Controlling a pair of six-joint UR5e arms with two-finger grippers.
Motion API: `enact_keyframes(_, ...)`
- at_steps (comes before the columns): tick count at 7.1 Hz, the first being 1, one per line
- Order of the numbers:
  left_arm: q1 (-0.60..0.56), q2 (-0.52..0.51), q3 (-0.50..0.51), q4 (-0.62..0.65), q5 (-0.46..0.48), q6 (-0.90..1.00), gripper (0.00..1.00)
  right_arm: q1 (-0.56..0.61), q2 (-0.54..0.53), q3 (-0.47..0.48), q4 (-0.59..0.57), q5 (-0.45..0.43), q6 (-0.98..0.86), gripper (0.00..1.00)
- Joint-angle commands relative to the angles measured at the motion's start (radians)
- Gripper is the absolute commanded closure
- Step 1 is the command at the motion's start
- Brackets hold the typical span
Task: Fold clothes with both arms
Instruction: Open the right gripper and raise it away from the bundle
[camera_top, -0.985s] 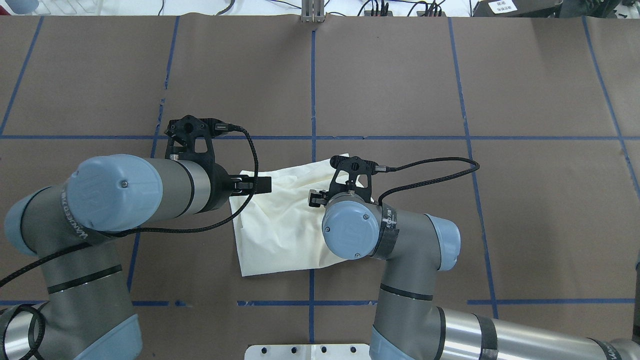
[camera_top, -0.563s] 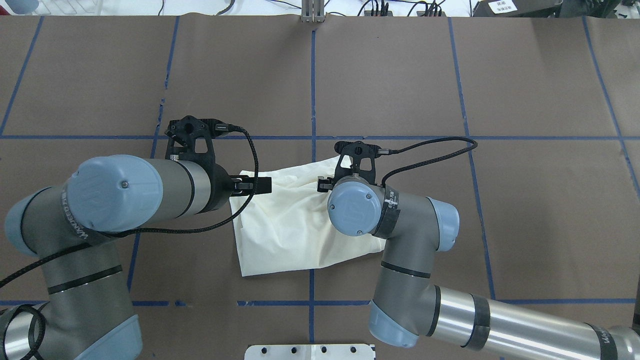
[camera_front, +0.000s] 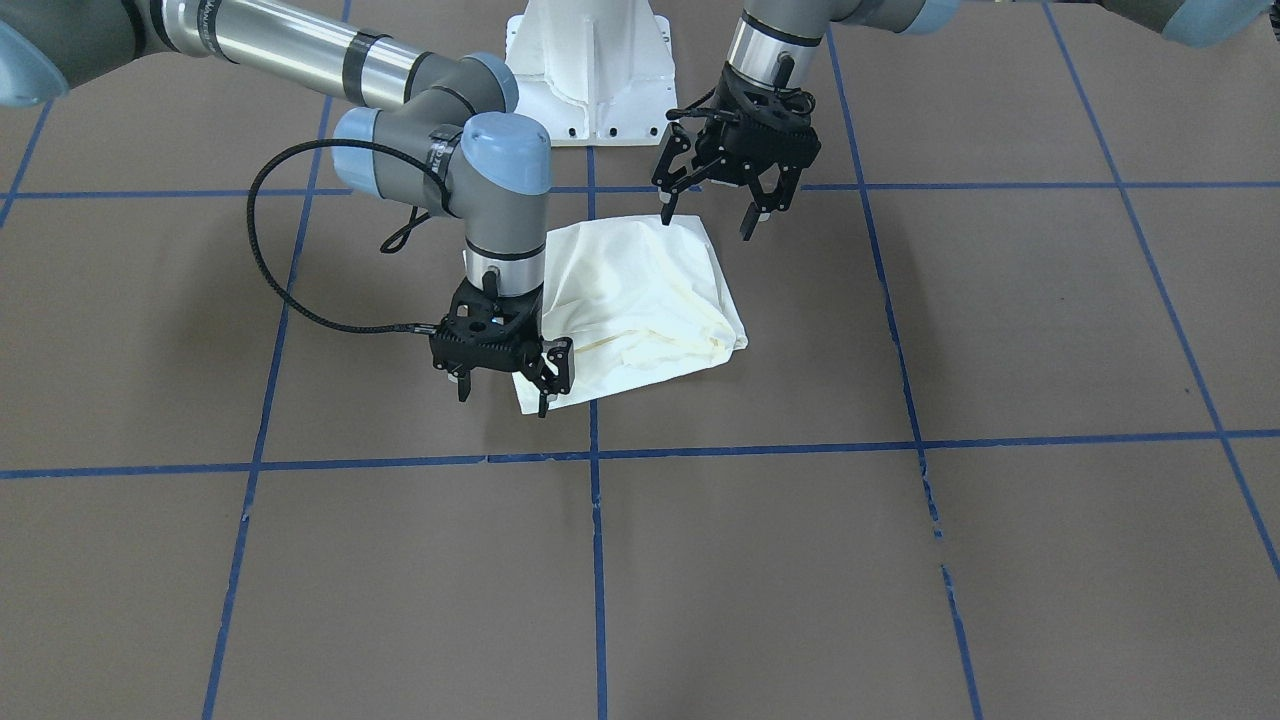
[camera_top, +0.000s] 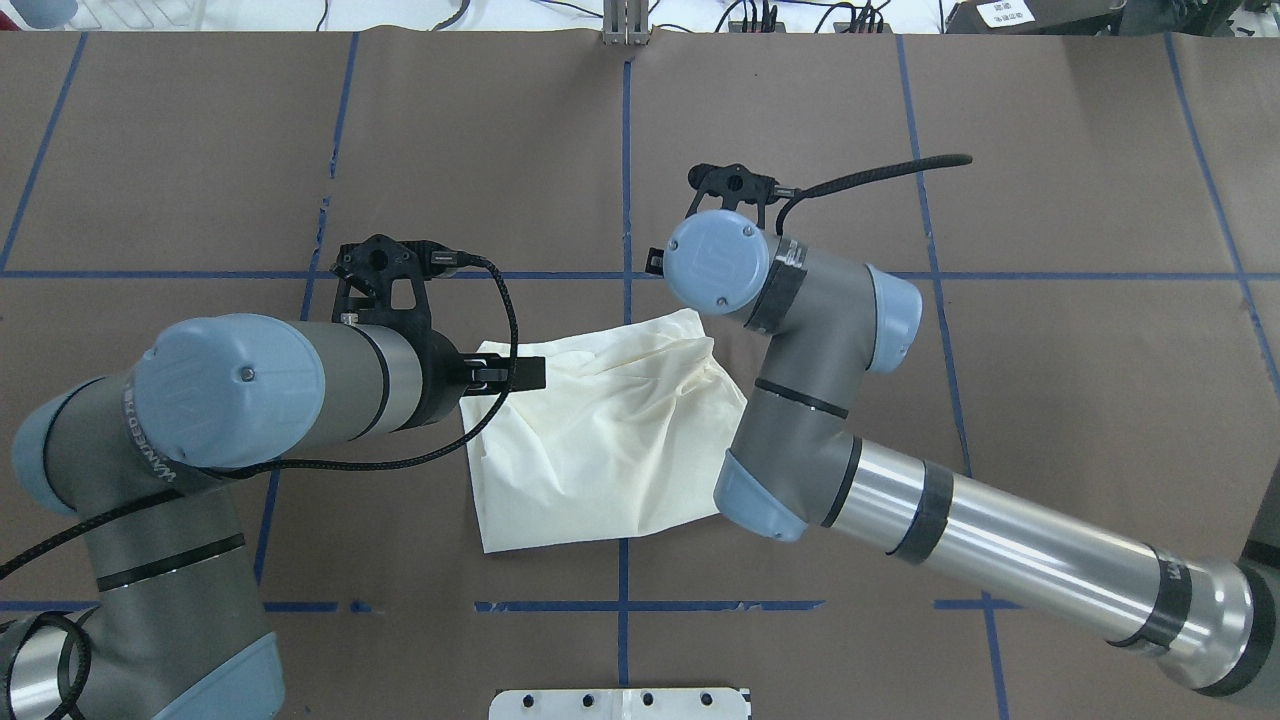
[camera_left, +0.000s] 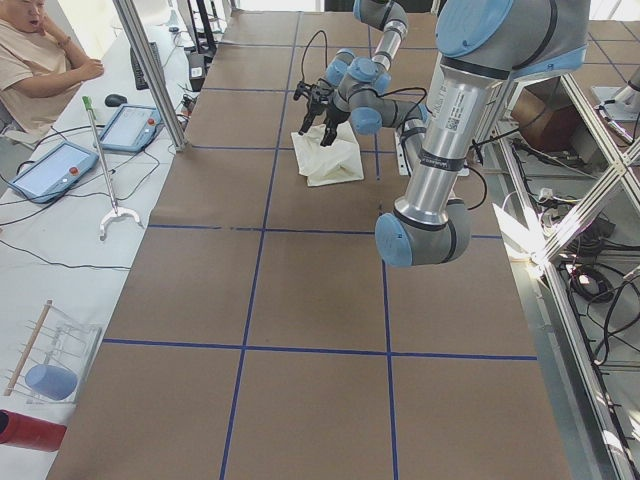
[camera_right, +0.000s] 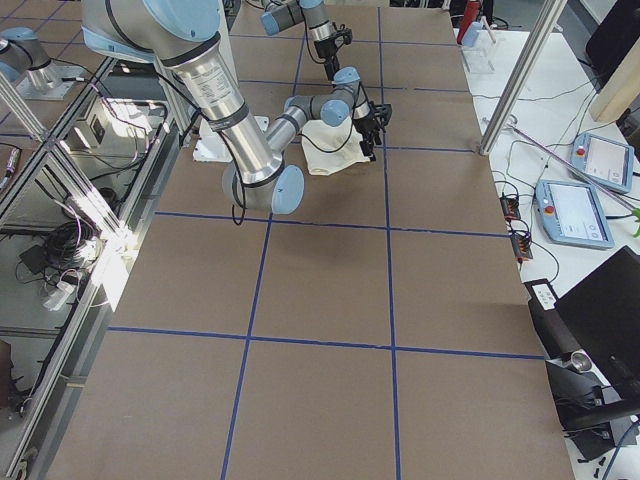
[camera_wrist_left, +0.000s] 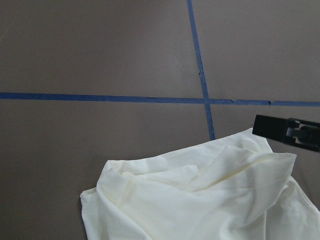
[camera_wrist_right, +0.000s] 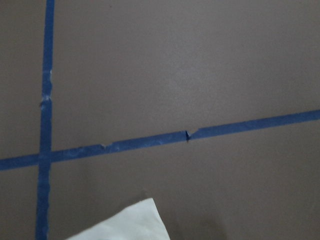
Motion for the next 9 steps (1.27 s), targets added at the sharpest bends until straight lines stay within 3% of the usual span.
enact_keyframes(1, 0.016, 0.068, 0.089, -0.244, 0.0, 0.007, 0.0, 0.119, 0.007, 0.009, 0.004, 0.177, -0.132, 0.0)
enact_keyframes(3, 0.019, 0.143, 0.282, -0.68, -0.002, 0.117, 0.0, 0.124, -0.031, 0.073, 0.004, 0.18, -0.14, 0.0)
enact_keyframes(4, 0.019, 0.168, 0.311, -0.783, -0.008, 0.18, 0.0, 0.124, -0.073, 0.12, 0.003, 0.182, -0.148, 0.0)
enact_keyframes(9, 0.1, 0.165, 0.312, -0.795, -0.083, 0.175, 0.0, 0.123, -0.093, 0.138, 0.003, 0.18, -0.154, 0.0)
